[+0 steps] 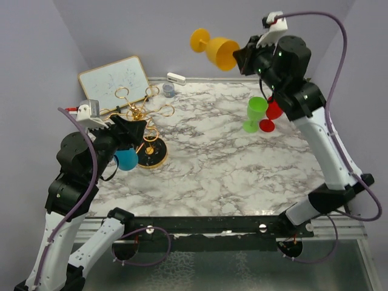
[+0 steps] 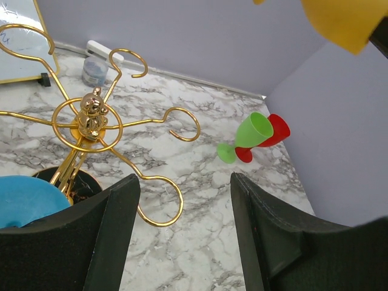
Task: Take the wine glass off the wine glass rack
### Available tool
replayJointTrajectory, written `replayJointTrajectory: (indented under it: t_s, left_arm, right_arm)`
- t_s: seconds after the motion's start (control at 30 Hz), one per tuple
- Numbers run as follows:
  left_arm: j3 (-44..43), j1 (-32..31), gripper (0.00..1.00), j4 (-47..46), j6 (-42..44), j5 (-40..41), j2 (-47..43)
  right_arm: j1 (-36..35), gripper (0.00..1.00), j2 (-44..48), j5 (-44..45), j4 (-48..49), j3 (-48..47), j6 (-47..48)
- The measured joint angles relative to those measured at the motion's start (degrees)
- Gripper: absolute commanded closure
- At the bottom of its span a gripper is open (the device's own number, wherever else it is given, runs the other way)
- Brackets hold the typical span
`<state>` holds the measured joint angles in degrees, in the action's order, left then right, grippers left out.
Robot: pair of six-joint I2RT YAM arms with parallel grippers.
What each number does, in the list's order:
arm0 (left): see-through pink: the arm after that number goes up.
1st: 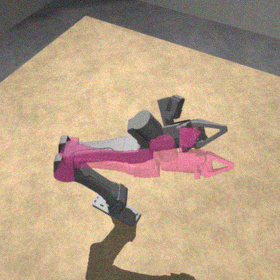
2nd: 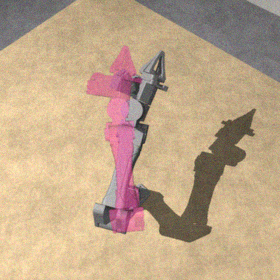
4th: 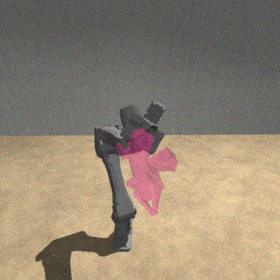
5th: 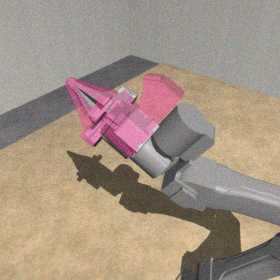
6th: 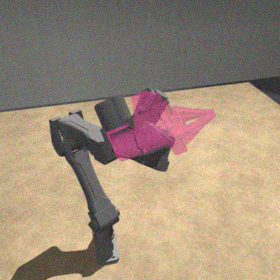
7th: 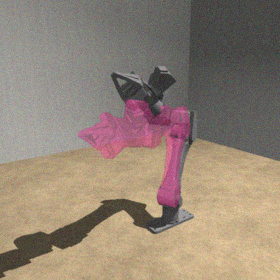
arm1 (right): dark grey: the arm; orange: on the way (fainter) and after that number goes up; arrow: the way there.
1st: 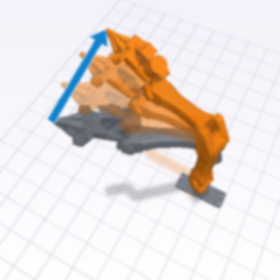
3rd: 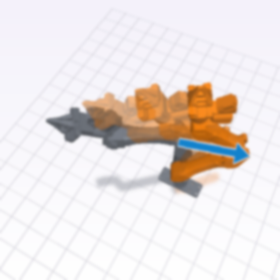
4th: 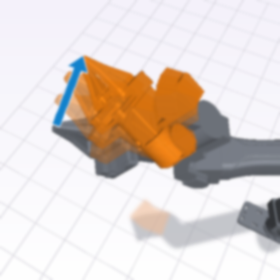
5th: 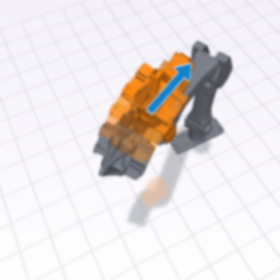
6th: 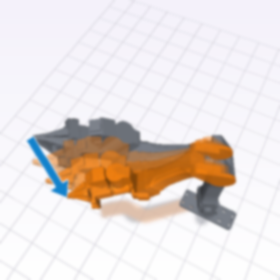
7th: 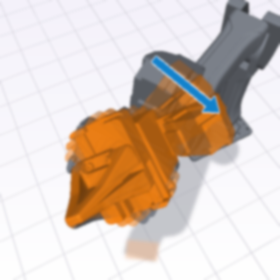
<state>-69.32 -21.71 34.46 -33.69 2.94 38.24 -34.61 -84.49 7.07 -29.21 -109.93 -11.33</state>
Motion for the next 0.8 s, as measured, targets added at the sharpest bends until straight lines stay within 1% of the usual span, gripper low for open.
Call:
replayJointTrajectory:
  t_s: [0.07, 0.13, 0.17, 0.2, 0.23, 0.33, 0.4, 0.43, 0.5, 0.57, 0.6, 0.63, 0.73, 0.8]
  left_arm:
    - [0.0, 0.0, 0.36, -0.17, -0.02, -0.07, 0.07]
    - [0.0, 0.0, 0.36, -0.31, -0.02, -0.11, 0.09]
    - [0.0, 0.0, 0.36, -0.42, -0.02, -0.13, 0.09]
    - [-0.02, 0.0, 0.36, -0.5, -0.02, -0.17, 0.09]
    - [-0.02, 0.0, 0.36, -0.57, -0.02, -0.31, 0.09]
    - [-0.02, 0.0, 0.36, -0.57, -0.02, -0.46, 0.11]
    - [-0.02, 0.0, 0.36, -0.57, -0.02, -0.48, 0.11]
    - [-0.02, 0.0, 0.36, -0.59, -0.02, -0.5, 0.11]
    - [0.02, 0.0, 0.36, -0.72, 0.0, -0.5, 0.17]
    - [0.22, 0.0, 0.36, -1.36, 0.0, -0.55, 0.33]
    - [0.48, 0.0, 0.36, -1.84, 0.0, -0.59, 0.44]
    - [0.79, 0.0, 0.36, -2.21, 0.0, -0.76, 0.61]
    - [1.81, 0.0, 0.36, -3.26, -0.04, -1.42, 1.55]
    - [2.32, 0.0, 0.36, -3.58, -0.07, -2.1, 2.54]
  right_arm:
    - [6.56, 0.99, -6.62, -1.44, -1.14, -6.64, -1.14]
    - [11.52, 0.99, -12.81, -3.43, -2.67, -12.59, -2.93]
    - [15.47, 0.99, -17.14, -5.35, -4.11, -15.91, -4.96]
    - [17.81, 0.99, -19.61, -6.58, -5.16, -17.64, -6.25]
    - [21.79, 0.99, -23.17, -8.85, -6.93, -19.54, -9.2]
    - [31.17, 0.99, -29.09, -13.03, -11.52, -20.15, -16.83]
    - [35.67, 0.99, -30.75, -12.74, -14.23, -19.02, -20.37]
    - [37.77, 0.99, -30.82, -10.69, -15.78, -17.66, -22.23]
    - [39.17, 0.99, -30.03, -6.36, -17.42, -15.69, -24.41]
    - [38.82, 0.99, -28.13, -1.57, -17.66, -13.05, -25.92]
    - [38.27, 0.99, -26.71, 2.82, -17.79, -11.5, -26.64]
    - [37.79, 0.99, -25.49, 3.26, -17.97, -10.4, -26.77]
    - [36.92, 0.99, -22.29, 10.1, -18.67, -8.55, -28.26]
    - [37.53, 0.99, -21.18, 12.02, -18.88, -7.91, -29.4]
